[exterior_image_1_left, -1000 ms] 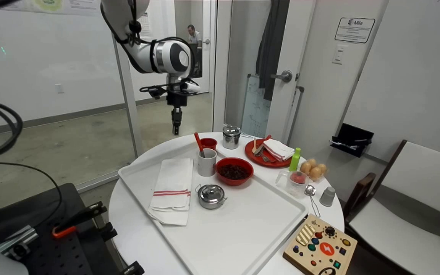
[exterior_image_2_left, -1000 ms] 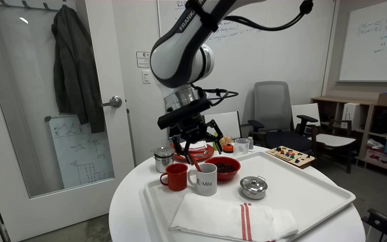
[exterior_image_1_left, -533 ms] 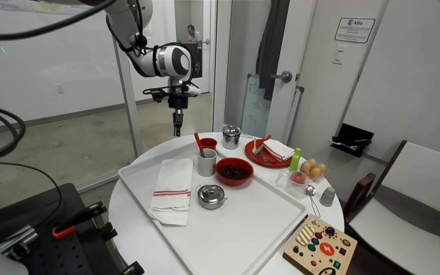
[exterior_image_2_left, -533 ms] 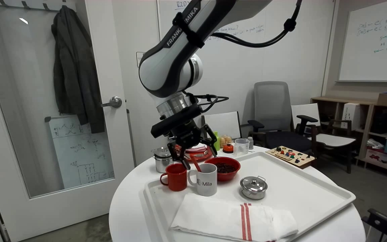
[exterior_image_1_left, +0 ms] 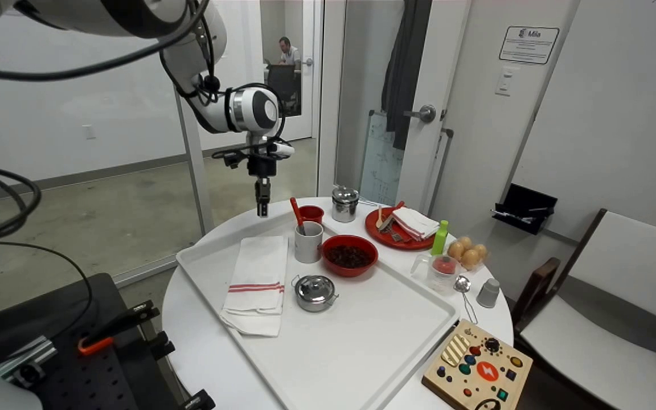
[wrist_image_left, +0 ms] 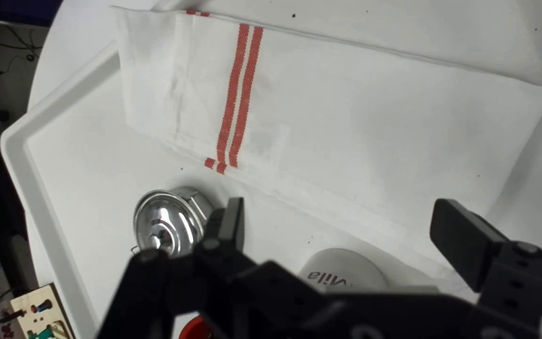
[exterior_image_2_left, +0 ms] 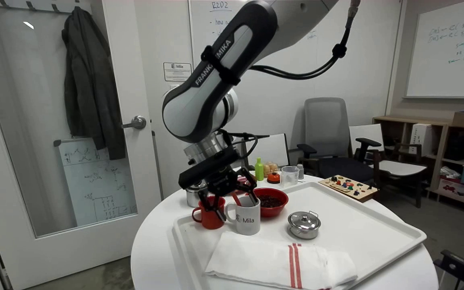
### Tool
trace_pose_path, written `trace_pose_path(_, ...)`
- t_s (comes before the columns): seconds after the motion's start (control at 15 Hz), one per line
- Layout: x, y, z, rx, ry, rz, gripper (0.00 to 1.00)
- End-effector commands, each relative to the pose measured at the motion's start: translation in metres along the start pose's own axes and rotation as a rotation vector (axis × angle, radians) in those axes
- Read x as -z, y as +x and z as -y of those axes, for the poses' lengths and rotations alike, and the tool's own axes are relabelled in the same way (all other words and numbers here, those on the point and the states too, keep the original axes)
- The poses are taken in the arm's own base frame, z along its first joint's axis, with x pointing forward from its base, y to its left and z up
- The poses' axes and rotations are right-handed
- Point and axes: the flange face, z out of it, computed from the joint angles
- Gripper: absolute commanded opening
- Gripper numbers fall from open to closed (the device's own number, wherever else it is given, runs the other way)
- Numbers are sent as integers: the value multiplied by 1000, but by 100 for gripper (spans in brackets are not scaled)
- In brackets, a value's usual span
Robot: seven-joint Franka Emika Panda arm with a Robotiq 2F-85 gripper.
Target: Fold the white and red towel from left to right
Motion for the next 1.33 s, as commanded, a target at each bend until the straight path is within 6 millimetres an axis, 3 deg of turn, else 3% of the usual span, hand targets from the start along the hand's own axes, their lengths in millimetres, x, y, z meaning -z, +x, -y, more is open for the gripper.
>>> trace_pose_path(0.0,-11,5,27,8,-11,-71,100)
trace_pose_path(0.67,-13,16,69,32,72,-149,100)
trace_pose_path(1.2,-44,20,88,68,110,-108,100)
trace_pose_path(1.27,-46,21,89,67,110,-105,94)
